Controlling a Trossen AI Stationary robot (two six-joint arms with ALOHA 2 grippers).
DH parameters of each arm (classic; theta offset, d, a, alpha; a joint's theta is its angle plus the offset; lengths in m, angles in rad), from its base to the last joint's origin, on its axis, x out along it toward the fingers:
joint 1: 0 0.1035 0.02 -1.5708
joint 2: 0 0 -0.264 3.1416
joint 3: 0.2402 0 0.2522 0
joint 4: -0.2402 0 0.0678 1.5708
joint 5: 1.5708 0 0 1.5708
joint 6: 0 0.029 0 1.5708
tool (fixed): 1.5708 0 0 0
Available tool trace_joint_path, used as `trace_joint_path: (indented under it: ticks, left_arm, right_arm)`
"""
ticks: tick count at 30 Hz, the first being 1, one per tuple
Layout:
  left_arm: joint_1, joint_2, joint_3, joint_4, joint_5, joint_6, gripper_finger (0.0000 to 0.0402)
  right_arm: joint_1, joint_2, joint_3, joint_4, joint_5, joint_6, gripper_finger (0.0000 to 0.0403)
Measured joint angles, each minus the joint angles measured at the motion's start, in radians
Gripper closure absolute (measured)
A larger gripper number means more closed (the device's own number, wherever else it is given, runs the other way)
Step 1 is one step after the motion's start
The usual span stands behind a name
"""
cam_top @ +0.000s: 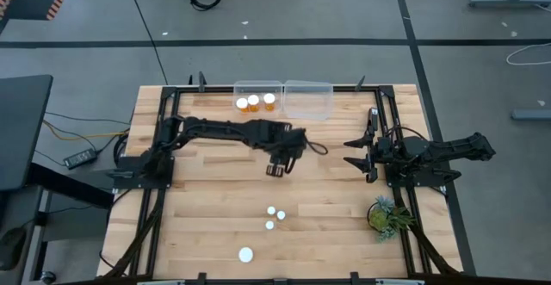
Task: Pick and place medicine bottles into bin by pill shape (circle, oval)
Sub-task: Put the yellow pill bottle into the right transparent bin
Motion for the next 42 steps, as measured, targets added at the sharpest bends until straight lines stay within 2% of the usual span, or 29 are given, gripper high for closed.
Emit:
trace_joint_path:
  ticks: [10, 16, 27, 35, 42]
  left_arm:
    - [0.118, 0.000, 0.000, 0.257, 0.000, 0.125, 0.0273]
    - [0.193, 0.000, 0.000, 0.399, 0.000, 0.131, 0.0261]
    - [0.304, 0.000, 0.000, 0.653, 0.001, 0.091, 0.0271]
    - [0.334, 0.001, 0.000, 0.844, 0.007, 0.050, 0.0270]
    - [0.334, 0.010, 0.000, 0.998, 0.099, 0.039, 0.0271]
  right_arm:
    - [0.000, 0.000, 0.000, 0.000, 0.000, 0.000, 0.0148]
    - [0.000, 0.000, 0.000, 0.000, 0.000, 0.000, 0.0148]
    - [0.000, 0.000, 0.000, 0.000, 0.000, 0.000, 0.0148]
    - [0.000, 0.000, 0.000, 0.000, 0.000, 0.000, 0.0148]
    - [0.000, 0.000, 0.000, 0.000, 0.000, 0.000, 0.0148]
